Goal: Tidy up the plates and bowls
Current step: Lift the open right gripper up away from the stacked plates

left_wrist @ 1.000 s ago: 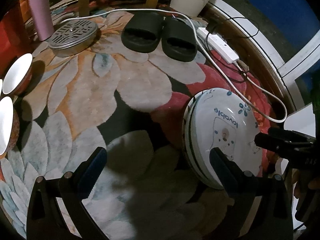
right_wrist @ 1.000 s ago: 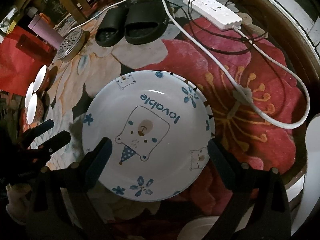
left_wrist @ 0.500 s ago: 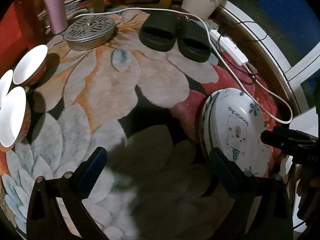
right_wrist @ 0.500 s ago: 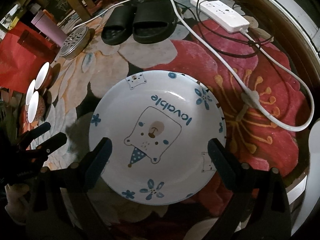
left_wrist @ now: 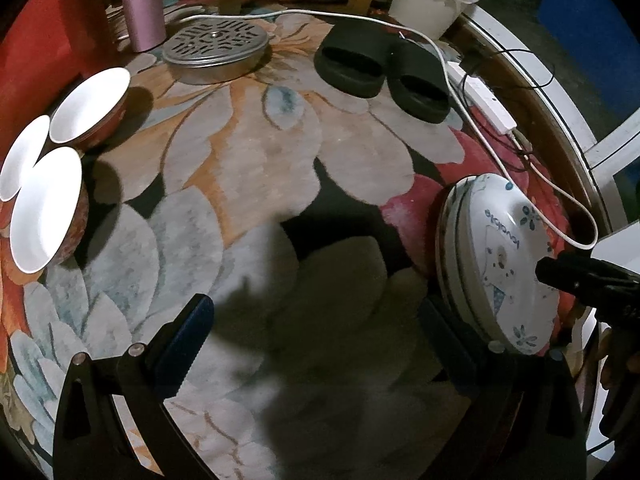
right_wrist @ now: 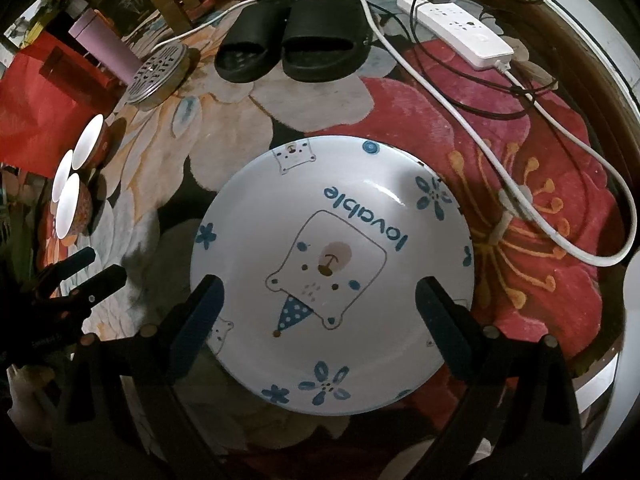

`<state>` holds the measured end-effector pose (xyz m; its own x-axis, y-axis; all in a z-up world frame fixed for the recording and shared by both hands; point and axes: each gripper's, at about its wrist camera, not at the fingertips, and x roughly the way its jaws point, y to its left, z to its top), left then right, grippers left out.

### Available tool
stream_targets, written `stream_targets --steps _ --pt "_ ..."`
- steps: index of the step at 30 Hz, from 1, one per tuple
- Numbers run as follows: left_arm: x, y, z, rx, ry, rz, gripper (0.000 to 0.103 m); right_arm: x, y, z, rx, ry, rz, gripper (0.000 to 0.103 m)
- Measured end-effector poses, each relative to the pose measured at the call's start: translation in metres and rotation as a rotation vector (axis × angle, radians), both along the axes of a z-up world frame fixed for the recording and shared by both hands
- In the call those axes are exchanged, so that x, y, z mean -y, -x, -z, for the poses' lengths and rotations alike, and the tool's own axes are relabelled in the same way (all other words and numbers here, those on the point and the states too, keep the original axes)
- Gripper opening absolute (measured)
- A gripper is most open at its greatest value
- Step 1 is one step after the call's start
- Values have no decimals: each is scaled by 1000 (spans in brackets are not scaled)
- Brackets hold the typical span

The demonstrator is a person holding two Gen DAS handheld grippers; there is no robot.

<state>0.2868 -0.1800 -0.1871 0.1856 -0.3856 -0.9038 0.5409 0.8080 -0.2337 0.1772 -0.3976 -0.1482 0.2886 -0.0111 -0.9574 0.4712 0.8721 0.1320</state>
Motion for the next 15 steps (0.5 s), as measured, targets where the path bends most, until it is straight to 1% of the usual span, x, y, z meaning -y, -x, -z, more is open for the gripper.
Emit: stream_targets --steps 15 --pt "-28 -4 2 5 -22 -40 102 -16 -9 3 -1 3 -33 98"
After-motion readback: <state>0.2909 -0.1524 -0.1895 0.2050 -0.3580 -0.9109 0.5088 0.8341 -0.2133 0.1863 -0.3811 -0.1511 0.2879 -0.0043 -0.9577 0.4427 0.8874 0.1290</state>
